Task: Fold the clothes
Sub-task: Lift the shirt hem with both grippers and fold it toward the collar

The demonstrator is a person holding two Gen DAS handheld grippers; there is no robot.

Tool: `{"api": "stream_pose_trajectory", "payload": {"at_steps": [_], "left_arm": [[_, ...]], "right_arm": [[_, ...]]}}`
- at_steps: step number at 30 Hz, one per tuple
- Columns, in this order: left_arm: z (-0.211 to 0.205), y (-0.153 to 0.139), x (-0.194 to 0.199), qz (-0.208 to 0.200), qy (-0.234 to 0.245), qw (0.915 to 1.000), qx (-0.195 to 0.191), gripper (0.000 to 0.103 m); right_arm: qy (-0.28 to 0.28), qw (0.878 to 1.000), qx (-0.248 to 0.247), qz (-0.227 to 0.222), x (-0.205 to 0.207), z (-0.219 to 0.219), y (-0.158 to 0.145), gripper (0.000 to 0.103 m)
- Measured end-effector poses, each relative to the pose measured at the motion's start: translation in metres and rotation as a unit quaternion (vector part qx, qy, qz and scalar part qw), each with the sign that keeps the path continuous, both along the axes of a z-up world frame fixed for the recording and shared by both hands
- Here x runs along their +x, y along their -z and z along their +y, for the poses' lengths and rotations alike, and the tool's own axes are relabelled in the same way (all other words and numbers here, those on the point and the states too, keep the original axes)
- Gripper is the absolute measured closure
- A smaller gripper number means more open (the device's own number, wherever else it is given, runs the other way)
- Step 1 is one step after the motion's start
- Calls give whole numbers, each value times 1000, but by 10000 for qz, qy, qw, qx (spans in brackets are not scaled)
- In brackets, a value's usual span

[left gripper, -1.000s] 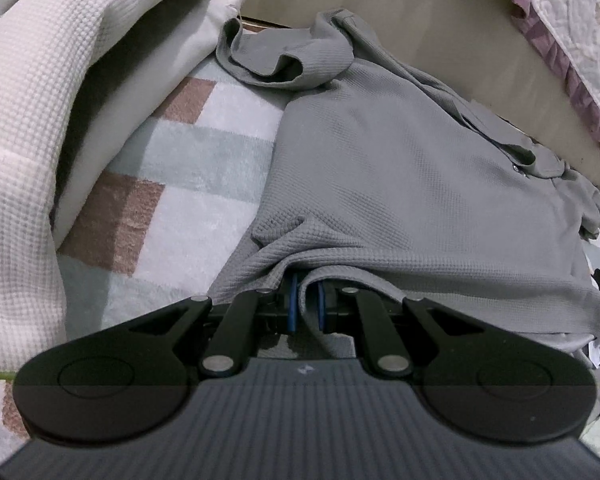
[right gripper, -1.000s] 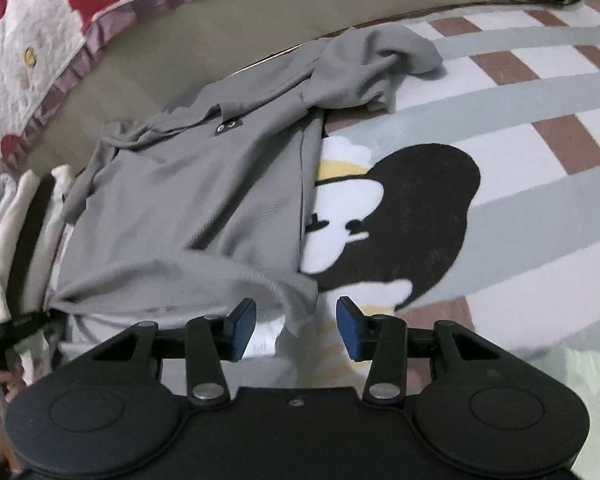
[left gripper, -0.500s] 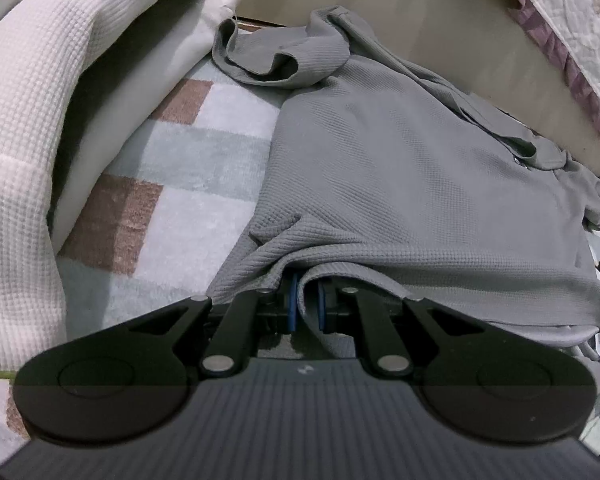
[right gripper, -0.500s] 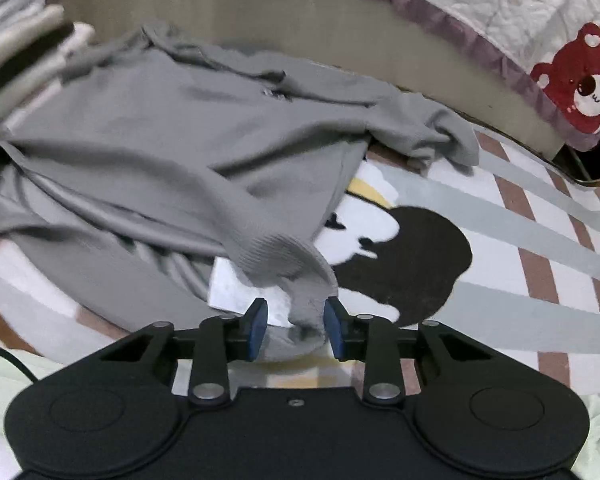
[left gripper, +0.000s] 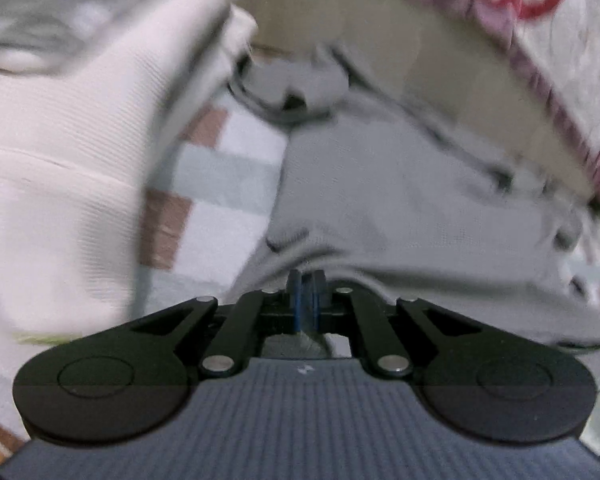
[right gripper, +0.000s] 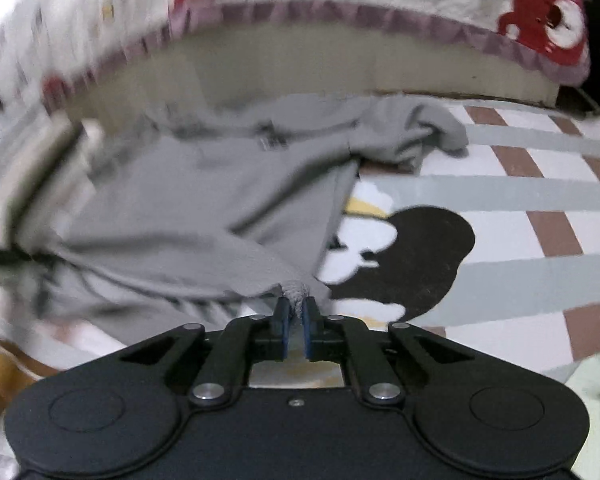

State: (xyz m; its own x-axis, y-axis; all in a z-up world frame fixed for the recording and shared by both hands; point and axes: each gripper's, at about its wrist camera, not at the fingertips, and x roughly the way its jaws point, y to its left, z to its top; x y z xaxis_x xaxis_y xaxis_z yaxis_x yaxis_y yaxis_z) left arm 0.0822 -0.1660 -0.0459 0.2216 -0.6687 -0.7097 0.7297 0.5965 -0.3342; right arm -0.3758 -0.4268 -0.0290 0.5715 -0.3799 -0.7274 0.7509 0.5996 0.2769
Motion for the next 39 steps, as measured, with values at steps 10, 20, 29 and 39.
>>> {"api": "stream_pose_trajectory", "payload": {"at_steps": [10,20,29,39], "left_arm": [[30,4,-26,-360,135,9985,396,95],[-7,25,-49,-405,965,9916,762,46],[-32,50,-69,-1082,1138,9741,1624,37],[10,43,-25,-1047,-114,9804,1663,56]], "right_arm": [[387,9976,292,492,-23,16,21,102],[-583,9951,537,597,-11,27,50,66],[-802,9919,332,927,-1,23,84,60],[-840,9962,-7,213,-8,19,66,95]]}}
